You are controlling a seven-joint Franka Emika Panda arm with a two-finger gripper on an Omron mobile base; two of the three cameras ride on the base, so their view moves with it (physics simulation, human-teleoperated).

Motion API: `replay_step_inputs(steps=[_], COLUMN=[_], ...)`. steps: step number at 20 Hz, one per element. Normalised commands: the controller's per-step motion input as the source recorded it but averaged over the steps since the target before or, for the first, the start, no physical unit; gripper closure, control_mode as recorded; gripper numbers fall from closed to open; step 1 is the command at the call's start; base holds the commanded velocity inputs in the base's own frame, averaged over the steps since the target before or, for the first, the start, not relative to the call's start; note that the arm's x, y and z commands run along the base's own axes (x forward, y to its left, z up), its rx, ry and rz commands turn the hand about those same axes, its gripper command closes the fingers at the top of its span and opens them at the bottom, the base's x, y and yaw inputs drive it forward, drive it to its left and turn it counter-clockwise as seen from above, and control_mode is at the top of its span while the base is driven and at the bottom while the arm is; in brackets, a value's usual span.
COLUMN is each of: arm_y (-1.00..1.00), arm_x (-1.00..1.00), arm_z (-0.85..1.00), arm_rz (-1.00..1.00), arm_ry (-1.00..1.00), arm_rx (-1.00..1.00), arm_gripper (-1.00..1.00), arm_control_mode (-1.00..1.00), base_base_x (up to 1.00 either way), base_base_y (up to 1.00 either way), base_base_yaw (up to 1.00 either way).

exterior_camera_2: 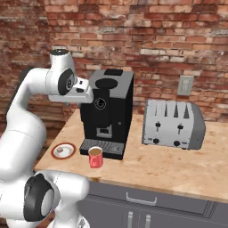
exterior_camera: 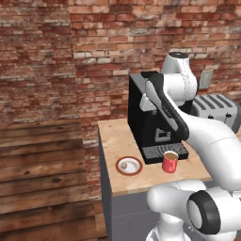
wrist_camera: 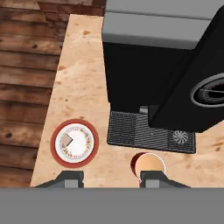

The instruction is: Take a sugar cube from the saucer and place it inside the coffee. Then, grab milk from the fridge and place it next to the coffee on the counter to sweeten the coffee.

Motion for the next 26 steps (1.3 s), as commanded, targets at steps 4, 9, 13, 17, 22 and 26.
replay_step_inputs(steps=[4, 9, 13, 17, 22, 26], arm_y=[0.18, 0.91, 0.68, 0.6, 0.15, -0.03], arm_x=[-0.44, -0.76, -0.39, 0.07, 0.34, 0.4], arm_z=[-0.32, -1.0, -0.97, -0.41, -0.35, -0.22], arm_rz=[0.0, 0.0, 0.07, 0.0, 0.0, 0.01], arm_ry=[-0.17, -0.08, 0.1, 0.16, 0.03, 0.01], arm_rx=[-0.04, -0.29, -0.38, -0.13, 0.02, 0.07], arm_gripper=[-1.0, -1.0, -1.0, -1.0, -1.0, -1.0], arm_control_mode=[-1.0, -1.0, -1.0, -1.0, -1.0, -1.0], base_base_x=[0.0, 0.0, 0.0, 0.0, 0.0, 0.0], base_base_y=[0.0, 0.0, 0.0, 0.0, 0.0, 0.0], base_base_yaw=[0.0, 0.0, 0.0, 0.0, 0.0, 0.0])
